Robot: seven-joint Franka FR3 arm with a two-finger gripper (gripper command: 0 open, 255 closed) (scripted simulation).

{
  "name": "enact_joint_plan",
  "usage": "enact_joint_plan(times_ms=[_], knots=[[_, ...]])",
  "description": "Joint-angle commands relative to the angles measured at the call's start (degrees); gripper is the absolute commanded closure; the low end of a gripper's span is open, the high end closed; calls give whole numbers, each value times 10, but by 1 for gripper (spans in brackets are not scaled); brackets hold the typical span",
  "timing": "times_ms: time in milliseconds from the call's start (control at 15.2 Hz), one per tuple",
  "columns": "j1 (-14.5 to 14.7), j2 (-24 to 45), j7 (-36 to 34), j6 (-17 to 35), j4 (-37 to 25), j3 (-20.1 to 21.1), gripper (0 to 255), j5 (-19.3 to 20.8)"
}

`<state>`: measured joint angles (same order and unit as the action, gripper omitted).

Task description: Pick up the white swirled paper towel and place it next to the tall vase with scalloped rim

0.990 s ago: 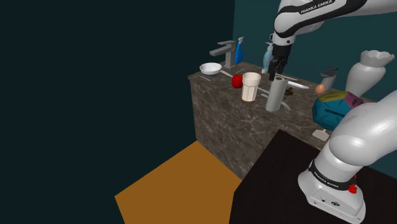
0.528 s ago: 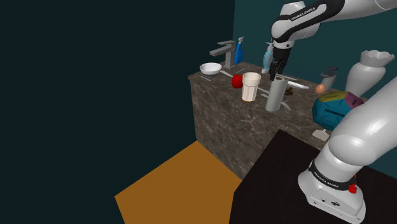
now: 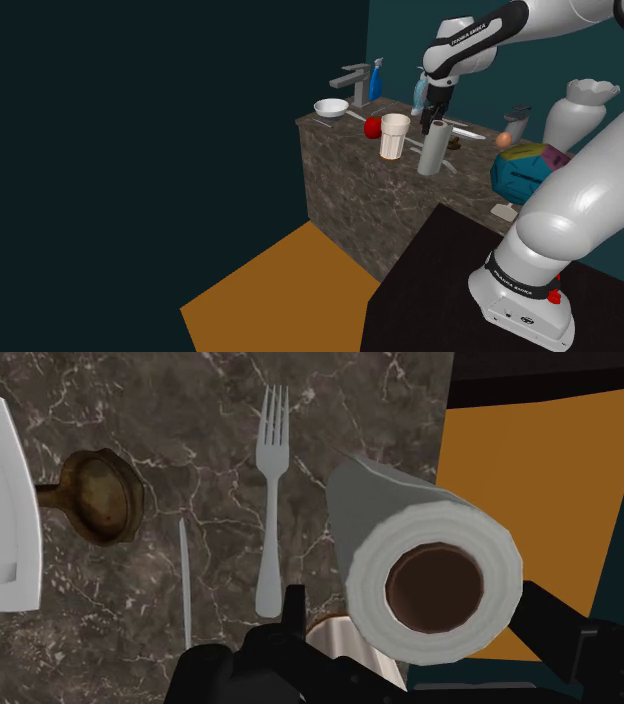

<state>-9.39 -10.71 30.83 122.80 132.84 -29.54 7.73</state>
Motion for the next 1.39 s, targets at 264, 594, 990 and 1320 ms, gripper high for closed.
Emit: enact_joint_plan(times_ms=[264, 594, 990, 1320], knots=[[0, 0, 0, 2, 2, 0, 0, 0], [0, 0, 0, 2, 2, 0, 255, 0], [0, -4, -1, -6, -3, 1, 255, 2], [-1, -21, -6, -47, -27, 7, 255, 7]])
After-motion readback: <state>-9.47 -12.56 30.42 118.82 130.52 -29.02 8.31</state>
